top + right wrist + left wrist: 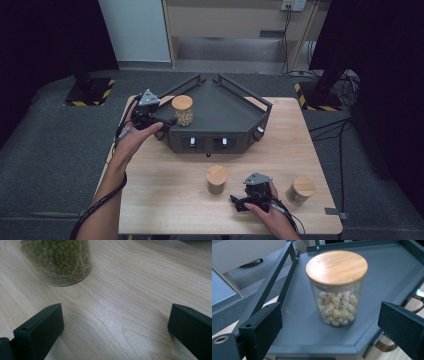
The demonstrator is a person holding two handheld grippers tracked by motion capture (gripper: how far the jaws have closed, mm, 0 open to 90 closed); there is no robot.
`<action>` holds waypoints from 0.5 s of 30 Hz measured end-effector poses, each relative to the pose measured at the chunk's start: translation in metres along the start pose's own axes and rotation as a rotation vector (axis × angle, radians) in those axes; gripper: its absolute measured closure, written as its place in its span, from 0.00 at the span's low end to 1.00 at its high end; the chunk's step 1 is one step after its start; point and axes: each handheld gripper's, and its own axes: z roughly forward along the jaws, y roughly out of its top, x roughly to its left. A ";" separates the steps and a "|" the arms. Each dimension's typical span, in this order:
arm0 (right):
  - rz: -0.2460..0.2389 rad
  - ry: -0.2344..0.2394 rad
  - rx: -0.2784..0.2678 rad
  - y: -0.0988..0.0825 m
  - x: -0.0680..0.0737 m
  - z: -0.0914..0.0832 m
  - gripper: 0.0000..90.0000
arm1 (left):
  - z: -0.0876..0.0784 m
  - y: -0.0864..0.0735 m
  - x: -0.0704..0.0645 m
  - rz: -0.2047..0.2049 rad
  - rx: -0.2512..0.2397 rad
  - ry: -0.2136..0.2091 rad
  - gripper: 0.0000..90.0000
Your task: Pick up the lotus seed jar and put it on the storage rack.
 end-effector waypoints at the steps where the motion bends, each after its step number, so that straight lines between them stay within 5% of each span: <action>1: 0.000 0.000 0.000 0.000 0.000 0.000 0.00 | -0.001 -0.002 -0.002 0.001 0.007 0.003 0.05; 15: -0.003 0.000 0.001 0.000 0.000 0.000 0.00 | -0.009 -0.028 -0.019 -0.032 0.023 0.021 0.03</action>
